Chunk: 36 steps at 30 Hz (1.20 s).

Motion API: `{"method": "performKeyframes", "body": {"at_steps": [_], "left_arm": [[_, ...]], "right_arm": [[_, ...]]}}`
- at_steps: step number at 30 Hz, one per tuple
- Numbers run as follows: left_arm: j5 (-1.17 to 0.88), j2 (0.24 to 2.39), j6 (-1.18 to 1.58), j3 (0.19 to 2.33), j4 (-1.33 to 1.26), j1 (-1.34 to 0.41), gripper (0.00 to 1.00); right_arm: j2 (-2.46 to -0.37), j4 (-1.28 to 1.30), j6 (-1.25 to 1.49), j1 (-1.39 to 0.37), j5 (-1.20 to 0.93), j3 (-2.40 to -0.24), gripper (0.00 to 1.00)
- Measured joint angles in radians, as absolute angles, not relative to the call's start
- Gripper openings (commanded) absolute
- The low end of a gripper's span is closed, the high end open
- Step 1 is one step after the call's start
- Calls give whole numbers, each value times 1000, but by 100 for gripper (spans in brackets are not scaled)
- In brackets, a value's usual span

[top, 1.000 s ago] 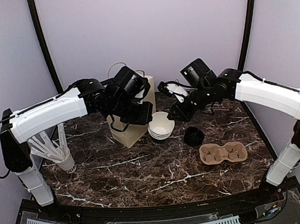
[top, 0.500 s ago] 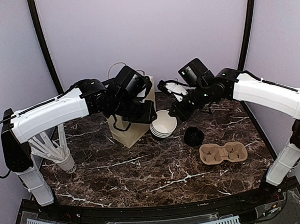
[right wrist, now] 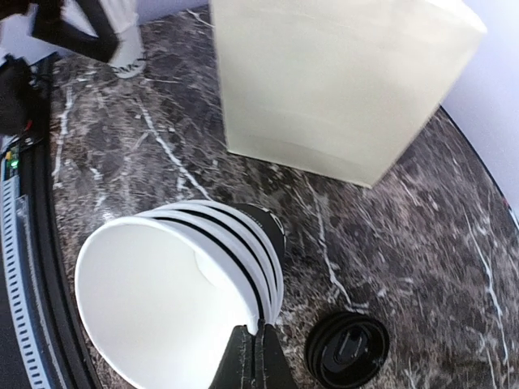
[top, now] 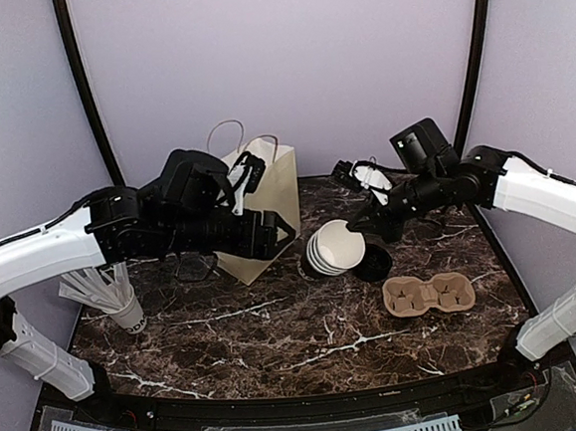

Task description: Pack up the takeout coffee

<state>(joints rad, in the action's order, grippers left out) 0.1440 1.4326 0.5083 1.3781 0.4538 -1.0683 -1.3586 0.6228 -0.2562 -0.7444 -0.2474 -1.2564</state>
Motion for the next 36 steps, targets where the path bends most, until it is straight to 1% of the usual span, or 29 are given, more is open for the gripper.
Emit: {"method": "performKeyframes", "body": {"at_steps": [3, 7, 10, 17, 24, 31, 36], "left_arm": [[131, 1372, 506, 1266, 374, -1063, 70], [93, 1369, 514, 1207, 300, -1060, 70], [59, 1369, 537, 1176, 249, -1060, 69], [-34, 1376, 583, 1145, 168, -1055, 67], [-109, 1435, 606, 1145, 120, -1052, 61], [-111, 1482, 635, 1160, 111, -1047, 54], [-101, 1498, 659, 1152, 117, -1027, 52]], "right_arm": [[-1345, 622, -316, -740, -373, -1256, 0], [-1367, 679, -392, -739, -506, -1273, 0], [-1388, 708, -437, -739, -556, -1290, 0], [-1400, 710, -463, -738, -591, -1293, 0], [-1401, 703, -463, -738, -595, -1296, 0], [-1401, 714, -487, -729, -585, -1296, 0], [-1401, 726, -517, -725, -597, -1296, 0]]}}
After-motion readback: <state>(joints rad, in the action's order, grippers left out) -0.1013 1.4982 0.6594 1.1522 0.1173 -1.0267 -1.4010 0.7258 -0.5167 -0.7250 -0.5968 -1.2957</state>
